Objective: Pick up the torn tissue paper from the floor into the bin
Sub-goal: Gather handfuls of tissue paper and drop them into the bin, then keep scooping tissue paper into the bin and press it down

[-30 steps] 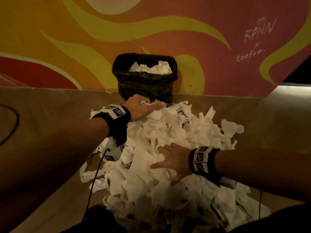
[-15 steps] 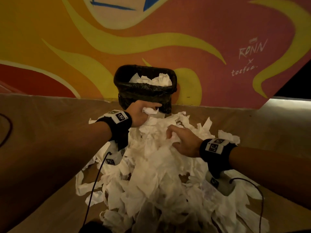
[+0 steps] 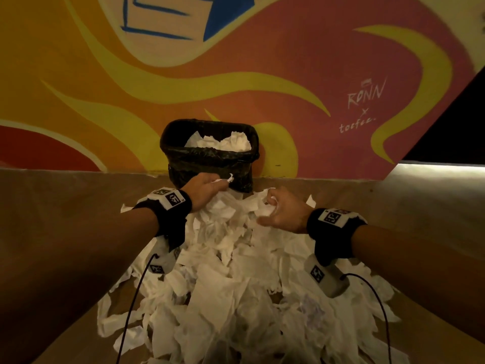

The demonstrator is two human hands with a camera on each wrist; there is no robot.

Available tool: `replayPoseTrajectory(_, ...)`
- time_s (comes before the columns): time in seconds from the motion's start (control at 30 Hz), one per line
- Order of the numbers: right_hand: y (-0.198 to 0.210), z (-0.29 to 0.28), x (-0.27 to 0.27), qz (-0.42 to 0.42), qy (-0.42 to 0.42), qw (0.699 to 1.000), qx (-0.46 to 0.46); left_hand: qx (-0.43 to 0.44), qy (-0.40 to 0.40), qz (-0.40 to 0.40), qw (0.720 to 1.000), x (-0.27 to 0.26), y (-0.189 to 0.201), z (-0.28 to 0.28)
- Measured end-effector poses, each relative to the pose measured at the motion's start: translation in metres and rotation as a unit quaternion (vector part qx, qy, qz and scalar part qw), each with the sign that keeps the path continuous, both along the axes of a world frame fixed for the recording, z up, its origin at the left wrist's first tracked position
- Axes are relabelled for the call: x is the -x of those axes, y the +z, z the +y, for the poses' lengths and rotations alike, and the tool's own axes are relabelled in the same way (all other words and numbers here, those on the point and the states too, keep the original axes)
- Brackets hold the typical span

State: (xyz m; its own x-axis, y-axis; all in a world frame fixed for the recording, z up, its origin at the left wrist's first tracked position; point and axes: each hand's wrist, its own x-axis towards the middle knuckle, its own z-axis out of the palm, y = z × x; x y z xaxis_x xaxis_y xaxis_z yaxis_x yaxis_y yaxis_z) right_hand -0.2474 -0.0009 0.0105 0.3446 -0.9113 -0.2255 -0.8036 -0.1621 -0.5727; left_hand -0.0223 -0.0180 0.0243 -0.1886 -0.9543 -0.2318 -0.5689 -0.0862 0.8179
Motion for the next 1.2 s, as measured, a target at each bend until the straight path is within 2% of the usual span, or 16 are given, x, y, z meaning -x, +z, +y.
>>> replayPoseTrajectory(0.13,0.009,-0.008,0.004,-0.025,-0.002,0.998,0.059,-0.028,0.033,0.029,0.999,0.0,0.004,-0.005)
replayPoseTrajectory(0.3,0.031,-0.026,0.008,-0.129,-0.044,0.99,0.044,0.031,0.1,0.069,0.992,-0.003,0.006,-0.021)
replayPoseTrajectory(0.43,0.061,-0.048,0.008,-0.174,-0.108,0.976,0.08,0.031,0.083,0.111,0.99,-0.005,0.007,-0.029)
replayPoseTrajectory(0.5,0.074,-0.058,0.004,-0.229,-0.156,0.954,0.113,0.038,0.056,0.104,0.992,-0.008,0.01,-0.035)
replayPoseTrajectory(0.6,0.091,-0.071,-0.006,-0.344,-0.229,0.899,0.145,0.076,0.062,0.089,0.991,-0.019,0.015,-0.049)
replayPoseTrajectory(0.7,0.109,-0.088,-0.019,-0.455,-0.263,0.837,0.152,0.105,0.17,0.155,0.967,-0.032,0.018,-0.069)
replayPoseTrajectory(0.77,0.121,-0.097,-0.03,-0.487,-0.246,0.826,0.142,0.1,0.275,0.23,0.928,-0.036,0.028,-0.083)
replayPoseTrajectory(0.8,0.128,-0.101,-0.039,-0.483,-0.235,0.832,0.136,0.106,0.32,0.261,0.904,-0.039,0.035,-0.09)
replayPoseTrajectory(0.87,0.139,-0.111,-0.058,-0.453,-0.218,0.855,0.127,0.137,0.384,0.258,0.876,-0.045,0.049,-0.104)
replayPoseTrajectory(0.93,0.141,-0.122,-0.078,-0.421,-0.225,0.87,0.125,0.175,0.393,0.222,0.875,-0.049,0.058,-0.114)
replayPoseTrajectory(1.0,0.134,-0.133,-0.093,-0.38,-0.235,0.887,0.118,0.177,0.413,0.196,0.872,-0.051,0.061,-0.122)
replayPoseTrajectory(1.03,0.126,-0.136,-0.097,-0.358,-0.231,0.898,0.112,0.168,0.414,0.177,0.877,-0.05,0.06,-0.125)
replayPoseTrajectory(1.1,0.102,-0.141,-0.098,-0.303,-0.192,0.926,0.116,0.156,0.381,0.098,0.906,-0.047,0.055,-0.131)
replayPoseTrajectory(1.2,0.068,-0.146,-0.092,-0.209,-0.114,0.958,0.158,0.124,0.232,-0.074,0.962,-0.048,0.034,-0.139)
